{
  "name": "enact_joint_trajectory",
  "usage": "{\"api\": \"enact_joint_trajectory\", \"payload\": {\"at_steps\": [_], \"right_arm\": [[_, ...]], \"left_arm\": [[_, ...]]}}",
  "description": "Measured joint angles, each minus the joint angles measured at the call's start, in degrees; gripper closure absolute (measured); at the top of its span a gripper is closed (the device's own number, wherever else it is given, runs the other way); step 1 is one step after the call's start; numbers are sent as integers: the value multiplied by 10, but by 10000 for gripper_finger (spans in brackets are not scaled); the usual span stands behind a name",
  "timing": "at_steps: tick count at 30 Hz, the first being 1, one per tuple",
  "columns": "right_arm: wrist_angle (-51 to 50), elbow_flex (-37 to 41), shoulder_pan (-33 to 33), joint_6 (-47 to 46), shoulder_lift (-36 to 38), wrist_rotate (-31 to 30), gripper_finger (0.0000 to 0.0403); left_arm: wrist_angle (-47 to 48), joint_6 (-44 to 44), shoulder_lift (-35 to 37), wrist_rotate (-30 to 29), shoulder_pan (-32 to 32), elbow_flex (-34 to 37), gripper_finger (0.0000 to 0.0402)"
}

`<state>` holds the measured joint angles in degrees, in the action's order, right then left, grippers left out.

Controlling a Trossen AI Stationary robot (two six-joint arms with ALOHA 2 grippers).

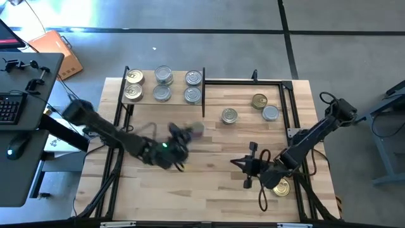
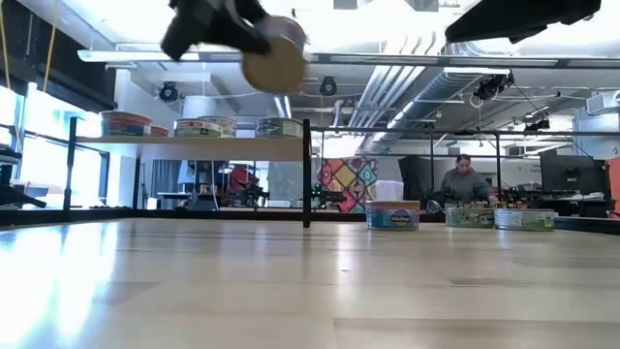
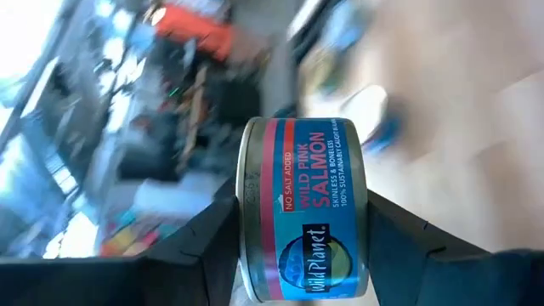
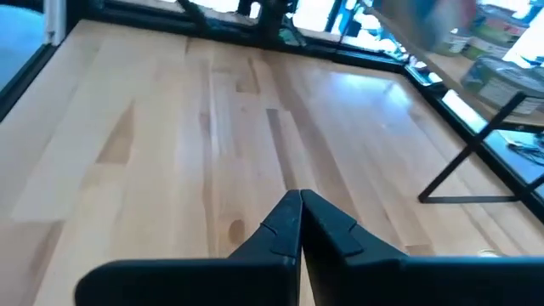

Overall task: Stack canned seafood by type on shelf
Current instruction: Stack the blue tuna can on top of the other blue tuna can on the shelf

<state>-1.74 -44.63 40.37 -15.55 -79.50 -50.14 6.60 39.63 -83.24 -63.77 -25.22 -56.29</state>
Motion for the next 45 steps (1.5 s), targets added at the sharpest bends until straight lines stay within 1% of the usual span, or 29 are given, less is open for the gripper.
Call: {"api": "enact_joint_trajectory", "payload": {"at_steps": [2, 4, 7, 10, 13, 16, 19, 21, 23, 27, 32, 37, 45], "right_arm": [[11, 3, -1, 2, 0, -5, 403], [16, 5, -6, 5, 0, -5, 403], [17, 5, -12, 4, 0, -5, 403], [18, 5, -17, 5, 0, -5, 403], [18, 5, -19, 5, 0, -5, 403], [18, 5, -21, 5, 0, -4, 403], [18, 5, -21, 5, 0, -4, 403], [18, 5, -21, 5, 0, -4, 403], [17, 5, -21, 5, 0, -4, 403], [16, 5, -21, 5, 0, -3, 403], [16, 5, -21, 5, 0, -3, 403], [15, 5, -21, 6, 0, -3, 403], [11, 5, -21, 6, 0, -3, 403]], "left_arm": [[43, 8, 58, -33, 22, 0, 219], [86, 9, 117, -49, 58, 0, 219], [133, 11, 191, -49, 136, 0, 219], [159, 23, 244, -40, 229, 0, 219], [180, 48, 271, -5, 327, 0, 219], [209, 74, 278, 29, 415, 0, 219], [246, 92, 273, 69, 483, 0, 219], [270, 98, 265, 85, 517, 0, 219], [289, 100, 257, 88, 543, 0, 219], [312, 100, 245, 87, 576, 0, 217], [337, 100, 231, 98, 605, 0, 200], [359, 99, 222, 98, 623, 0, 197], [369, 91, 220, 125, 636, 0, 193]]}}
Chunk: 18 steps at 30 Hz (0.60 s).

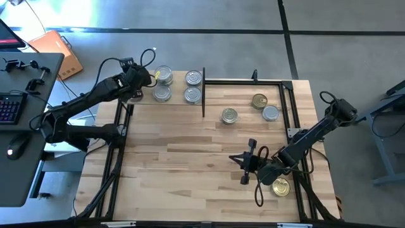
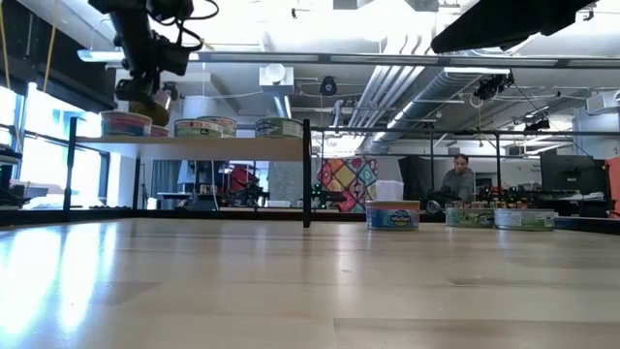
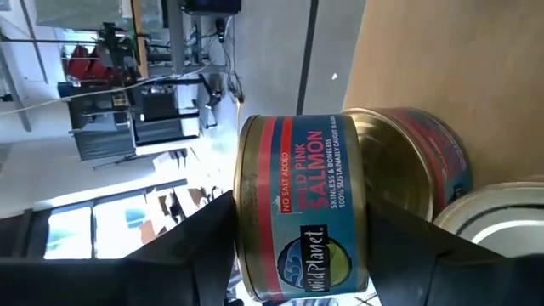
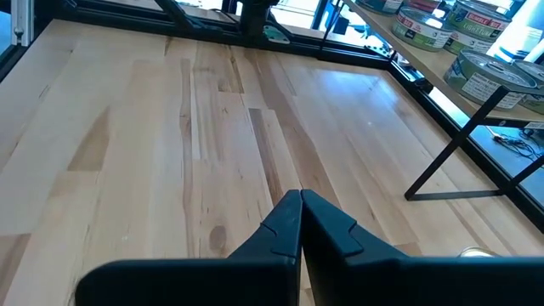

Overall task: Stack canned seafood by type on shelf
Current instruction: Stack the blue tuna can on top of the other blue tuna can on the shelf

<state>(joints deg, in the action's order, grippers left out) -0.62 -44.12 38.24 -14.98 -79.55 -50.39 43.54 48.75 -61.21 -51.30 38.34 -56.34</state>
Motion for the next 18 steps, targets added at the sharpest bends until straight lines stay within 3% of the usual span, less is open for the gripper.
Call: {"api": "enact_joint_trajectory", "payload": {"at_steps": [18], "right_arm": [[0, 0, 0, 0, 0, 0, 403]], "left_arm": [[13, -17, 0, 57, 4, 0, 109]]}}
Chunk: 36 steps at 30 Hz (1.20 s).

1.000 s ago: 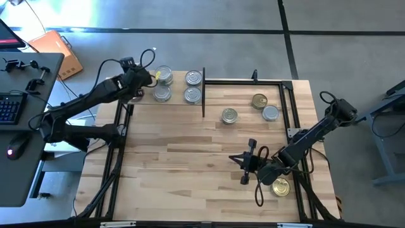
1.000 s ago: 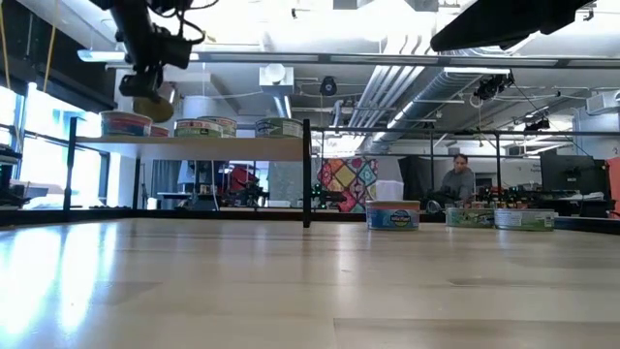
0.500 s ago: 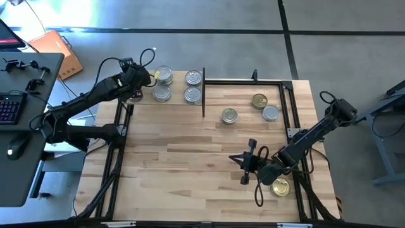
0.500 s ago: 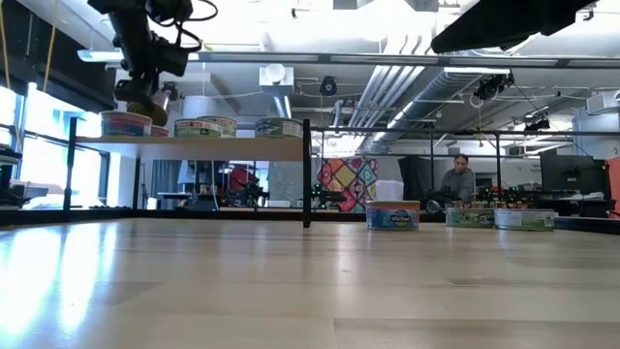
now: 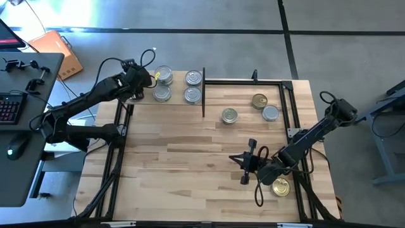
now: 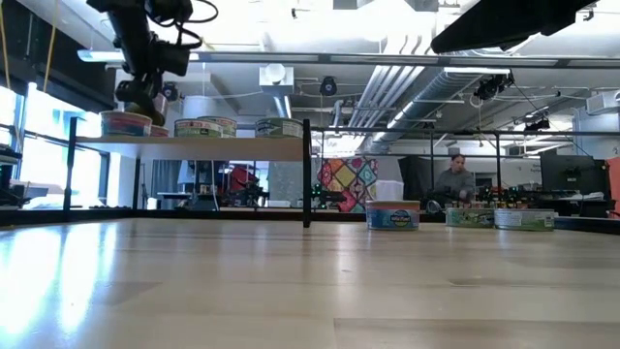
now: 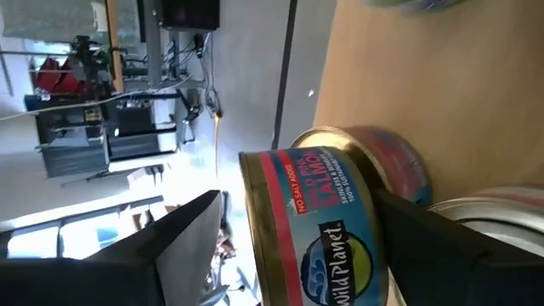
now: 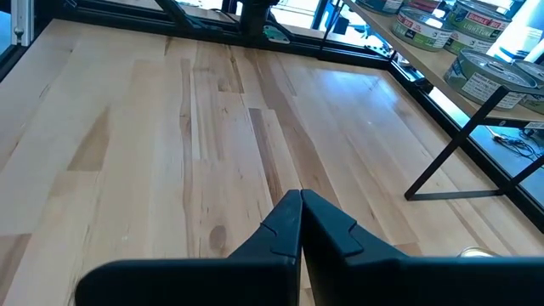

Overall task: Stack canned seafood by type on shelf
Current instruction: Stack the blue tuna can on top of the other blue tuna can on the shelf

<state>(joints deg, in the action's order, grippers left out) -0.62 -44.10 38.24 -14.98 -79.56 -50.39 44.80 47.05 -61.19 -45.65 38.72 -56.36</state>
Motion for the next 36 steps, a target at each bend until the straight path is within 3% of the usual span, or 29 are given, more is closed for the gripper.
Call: {"api": "enact_joint_trajectory", "payload": {"at_steps": [19, 36], "right_arm": [[0, 0, 0, 0, 0, 0, 403], [-1, 0, 0, 0, 0, 13, 403]], "left_arm": [[-2, -9, 0, 86, 7, 0, 108], [-45, 30, 0, 74, 41, 0, 108]]}}
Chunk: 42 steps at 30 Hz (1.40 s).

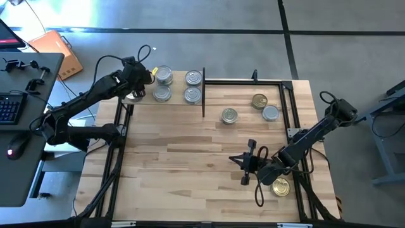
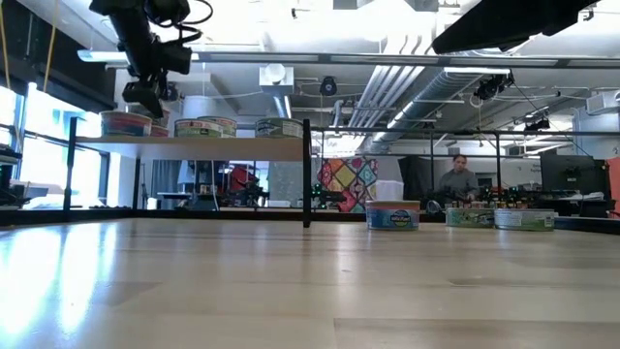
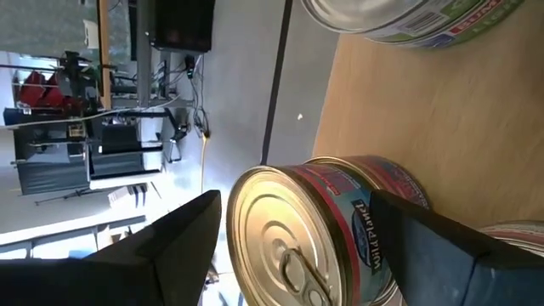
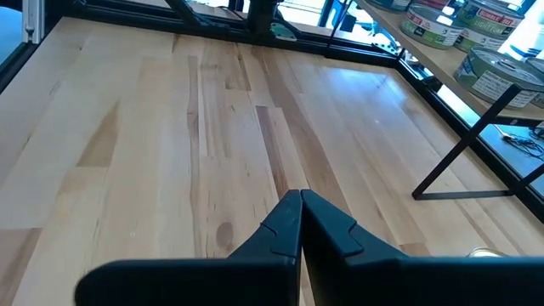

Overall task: Stack canned seafood by type on shelf
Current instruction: Stack the blue tuna can on top of the other blue tuna can on the shelf, then stack the green white tuna can on top of the other green white tuna can on the shelf

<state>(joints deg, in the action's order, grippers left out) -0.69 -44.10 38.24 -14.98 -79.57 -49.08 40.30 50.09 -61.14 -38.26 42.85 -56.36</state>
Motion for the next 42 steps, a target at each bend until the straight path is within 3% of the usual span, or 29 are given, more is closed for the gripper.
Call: {"api": "enact_joint_trajectory", "payload": {"at_steps": [7, 12, 19, 22, 25, 30, 35, 42], "right_arm": [[0, 0, 0, 0, 0, 0, 403], [0, 0, 0, 0, 0, 0, 403], [0, 0, 0, 0, 0, 0, 403], [0, 0, 0, 0, 0, 0, 403], [0, 0, -6, 0, 0, 0, 403], [-3, 0, -23, -14, 0, 0, 403], [-10, 0, -34, -30, 0, -1, 403], [-28, 0, -34, -49, 1, -38, 402]], "left_arm": [[0, -16, 12, 2, 0, 0, 108], [1, -65, 33, 53, 17, 0, 115], [1, -171, 45, 121, 53, 0, 154], [-4, -260, 51, 144, 40, 0, 167], [-5, -338, 56, 228, 13, 0, 178], [-17, -393, 62, 373, -56, 0, 201], [-99, -416, 62, 397, -171, 27, 230], [-319, -421, 57, 393, -354, 135, 264]]}}
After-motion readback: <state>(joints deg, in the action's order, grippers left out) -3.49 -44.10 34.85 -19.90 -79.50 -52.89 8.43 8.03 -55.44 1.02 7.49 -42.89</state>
